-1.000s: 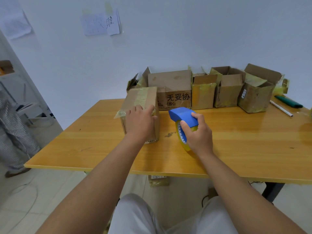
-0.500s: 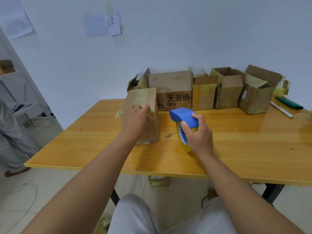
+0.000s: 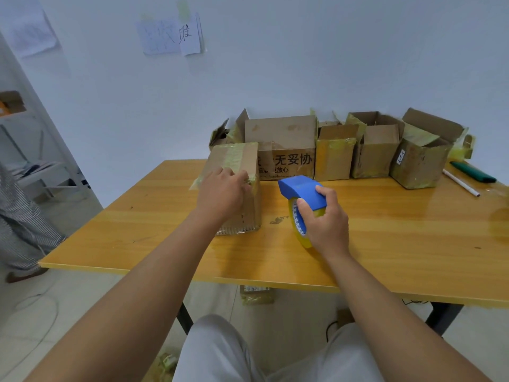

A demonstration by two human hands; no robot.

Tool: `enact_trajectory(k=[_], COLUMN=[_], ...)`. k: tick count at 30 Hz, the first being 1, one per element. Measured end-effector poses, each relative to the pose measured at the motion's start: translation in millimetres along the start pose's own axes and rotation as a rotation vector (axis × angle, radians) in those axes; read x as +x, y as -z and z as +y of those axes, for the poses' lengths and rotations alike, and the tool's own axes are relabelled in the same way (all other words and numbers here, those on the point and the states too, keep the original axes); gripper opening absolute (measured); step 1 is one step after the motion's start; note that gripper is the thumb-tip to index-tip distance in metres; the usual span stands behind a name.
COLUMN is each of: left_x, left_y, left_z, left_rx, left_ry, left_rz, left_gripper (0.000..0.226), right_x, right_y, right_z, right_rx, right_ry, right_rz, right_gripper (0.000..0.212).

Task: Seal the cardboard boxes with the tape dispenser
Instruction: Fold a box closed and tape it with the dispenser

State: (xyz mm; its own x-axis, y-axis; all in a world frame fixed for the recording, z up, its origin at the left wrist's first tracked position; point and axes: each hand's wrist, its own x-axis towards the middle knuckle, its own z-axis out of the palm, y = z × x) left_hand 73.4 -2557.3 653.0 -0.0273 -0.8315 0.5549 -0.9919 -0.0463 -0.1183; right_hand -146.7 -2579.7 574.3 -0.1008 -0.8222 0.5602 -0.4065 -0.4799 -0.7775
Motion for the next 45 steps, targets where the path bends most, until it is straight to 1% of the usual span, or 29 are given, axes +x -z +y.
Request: enact_trajectory(k=[3,6,8,10,12,14,16,19,21,26,29,33,37,41,43,45], left_x=[-7,-11,-9,-7,-2,6,11,8,2,-5,-5,-6,-4,-5,-2,2], left_y=[0,-2,-2,1,8,14,13,1,-6,-12,-13,-18,-18,-17,-14,-7], left_z=[-2,8,9,2,-10,-21,-25,-24,-21,-19,-18,-21,-10,11,16,12], left_rx=[0.018,0.033,0.018,-0.033,-0.149,-0.268,-0.281,-0.288,-0.301,-0.285,-0.267,-0.234,-0.192,-0.040,-0.005,0.030], left_ry=[-0.011,0.048,0.054,0.021,-0.004,0.009,0.021,0.041,0.045,0.041,0.040,-0.003,0.062,0.142,0.171,0.164], left_rz=[0.024,0.031,-0.009,-0.069,-0.156,-0.215,-0.195,-0.088,-0.017,0.075,0.069,0.071,0.119,0.103,0.059,0.041], left_gripper=[0.027,0.026,0.029,0.041,0.047,0.046,0.040,0.032,0.033,0.040,0.042,0.044,0.037,0.035,0.040,0.048], right_x=[0,-1,-1,-1,-1,-1,-1,-2,-2,-2,-2,-3,-2,-1,-2,-3], right_y=[0,0,1,1,0,0,0,0,0,0,-1,-2,-1,-2,-2,-2], right_z=[1,0,-1,-1,-1,0,0,0,0,1,2,2,5,6,6,6], right_rx=[-0.005,-0.003,0.002,0.001,0.001,-0.002,-0.007,-0.005,-0.005,-0.006,-0.006,-0.005,0.004,-0.006,-0.006,-0.012], right_ry=[-0.005,-0.011,-0.009,-0.013,-0.014,-0.008,-0.007,-0.007,-0.001,0.009,0.019,0.024,-0.003,-0.001,0.000,0.011], right_rz=[0.002,0.002,0.001,-0.001,-0.001,-0.002,0.001,0.004,0.006,0.013,0.016,0.017,0.021,0.017,0.023,0.025], right_gripper=[0.042,0.042,0.042,0.042,0.042,0.041,0.041,0.040,0.041,0.040,0.040,0.039,0.040,0.042,0.042,0.041])
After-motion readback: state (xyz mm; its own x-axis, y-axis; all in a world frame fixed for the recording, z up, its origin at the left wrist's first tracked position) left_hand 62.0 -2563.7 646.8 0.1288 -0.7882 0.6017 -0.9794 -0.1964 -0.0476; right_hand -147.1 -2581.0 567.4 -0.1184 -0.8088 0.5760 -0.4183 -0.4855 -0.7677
